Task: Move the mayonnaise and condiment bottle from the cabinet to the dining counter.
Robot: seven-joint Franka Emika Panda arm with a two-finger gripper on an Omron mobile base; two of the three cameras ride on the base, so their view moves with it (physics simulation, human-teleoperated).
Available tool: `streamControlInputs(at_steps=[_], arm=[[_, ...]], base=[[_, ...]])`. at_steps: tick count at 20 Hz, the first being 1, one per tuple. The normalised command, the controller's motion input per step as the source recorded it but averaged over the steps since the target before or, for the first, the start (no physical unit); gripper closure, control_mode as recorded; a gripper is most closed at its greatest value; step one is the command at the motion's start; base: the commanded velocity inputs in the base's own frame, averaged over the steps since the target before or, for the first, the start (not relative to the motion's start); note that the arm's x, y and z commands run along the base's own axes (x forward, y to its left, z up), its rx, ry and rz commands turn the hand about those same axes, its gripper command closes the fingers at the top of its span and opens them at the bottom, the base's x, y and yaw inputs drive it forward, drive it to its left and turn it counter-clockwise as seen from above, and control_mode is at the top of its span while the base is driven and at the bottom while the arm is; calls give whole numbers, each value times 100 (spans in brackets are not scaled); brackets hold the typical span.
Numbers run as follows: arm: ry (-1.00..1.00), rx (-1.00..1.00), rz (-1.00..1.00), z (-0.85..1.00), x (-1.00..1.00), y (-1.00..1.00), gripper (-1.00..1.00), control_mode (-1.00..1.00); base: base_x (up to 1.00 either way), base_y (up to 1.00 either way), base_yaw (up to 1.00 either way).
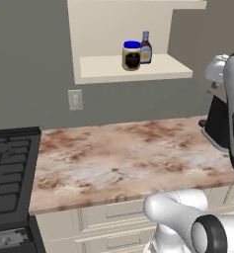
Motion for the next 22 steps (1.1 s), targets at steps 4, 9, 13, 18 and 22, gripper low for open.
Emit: streamControlInputs(at_steps=[4,9,13,18,22], arm=[[-26,3,19,-10,0,65,-100,-100],[-51,-7,27,0,16,100,-100,-100],[-51,-6,26,21,55,83,-100,-100],[-18,-8,17,58,83,47,-100,-100],[4,-20,4,77,65,15,-100,-100]], base=[[0,0,0],[0,0,0],[0,0,0],[0,0,0],[0,0,0]])
